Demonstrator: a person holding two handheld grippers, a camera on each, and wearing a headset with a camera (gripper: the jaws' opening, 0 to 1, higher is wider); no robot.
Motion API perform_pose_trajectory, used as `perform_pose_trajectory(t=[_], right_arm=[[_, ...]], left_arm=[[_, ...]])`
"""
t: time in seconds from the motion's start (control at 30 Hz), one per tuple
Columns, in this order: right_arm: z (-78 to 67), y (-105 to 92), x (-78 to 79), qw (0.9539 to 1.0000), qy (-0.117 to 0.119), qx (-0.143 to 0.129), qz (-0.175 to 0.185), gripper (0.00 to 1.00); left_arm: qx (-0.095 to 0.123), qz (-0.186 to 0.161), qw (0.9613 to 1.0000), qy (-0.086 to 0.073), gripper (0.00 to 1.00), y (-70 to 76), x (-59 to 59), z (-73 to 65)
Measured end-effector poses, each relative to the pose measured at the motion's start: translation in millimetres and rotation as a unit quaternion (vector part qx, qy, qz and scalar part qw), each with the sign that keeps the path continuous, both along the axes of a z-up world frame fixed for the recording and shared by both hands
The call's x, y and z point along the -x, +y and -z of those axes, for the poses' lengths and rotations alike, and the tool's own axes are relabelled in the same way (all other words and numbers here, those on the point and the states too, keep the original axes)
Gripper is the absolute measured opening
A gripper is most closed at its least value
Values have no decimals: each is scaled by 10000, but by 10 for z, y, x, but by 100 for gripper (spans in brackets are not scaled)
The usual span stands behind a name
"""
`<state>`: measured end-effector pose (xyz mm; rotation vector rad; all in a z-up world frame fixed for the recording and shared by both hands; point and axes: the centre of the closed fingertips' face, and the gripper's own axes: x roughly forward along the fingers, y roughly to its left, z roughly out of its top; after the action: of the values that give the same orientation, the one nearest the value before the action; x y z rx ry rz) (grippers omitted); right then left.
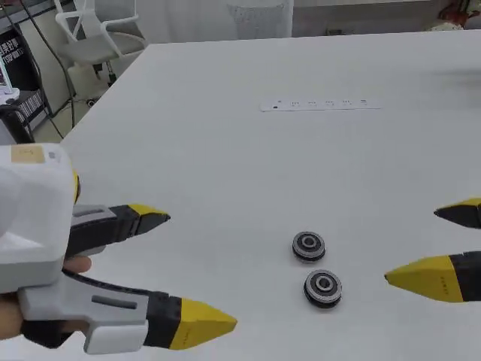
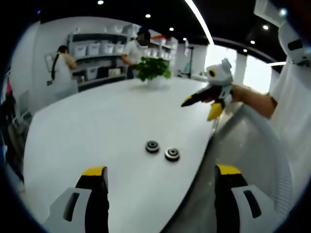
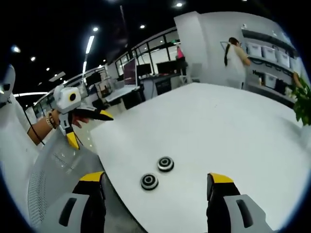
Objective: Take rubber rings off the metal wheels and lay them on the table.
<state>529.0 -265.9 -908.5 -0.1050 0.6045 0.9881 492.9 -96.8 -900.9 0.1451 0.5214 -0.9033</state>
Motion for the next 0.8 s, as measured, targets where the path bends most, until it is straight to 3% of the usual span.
perform_pose_trajectory(t=[0.13, 0.37, 0.47, 0.57, 0.63, 0.73, 0.8], right_arm=[[-122, 106, -99, 9998, -170, -24, -128, 85], [-348, 274, -257, 9981, -477, -165, -345, 83], [-397, 320, -309, 9975, -519, -239, -415, 83], [-377, 375, -333, 9970, -513, -270, -520, 82], [-342, 405, -345, 9959, -592, -267, -625, 79], [-228, 449, -349, 9954, -548, -275, -732, 78], [-161, 477, -327, 9946, -575, -325, -800, 79]], left_arm=[[95, 48, 9997, -222, 92, -56, -130, -165], [-80, 290, 9977, -612, 87, -177, -367, -348], [-63, 393, 9967, -703, 85, -264, -462, -400], [45, 498, 9941, -959, 82, -364, -563, -472], [265, 660, 9883, -1345, 77, -493, -667, -531], [273, 711, 9874, -1384, 72, -595, -751, -446], [219, 804, 9853, -1494, 71, -674, -796, -385]])
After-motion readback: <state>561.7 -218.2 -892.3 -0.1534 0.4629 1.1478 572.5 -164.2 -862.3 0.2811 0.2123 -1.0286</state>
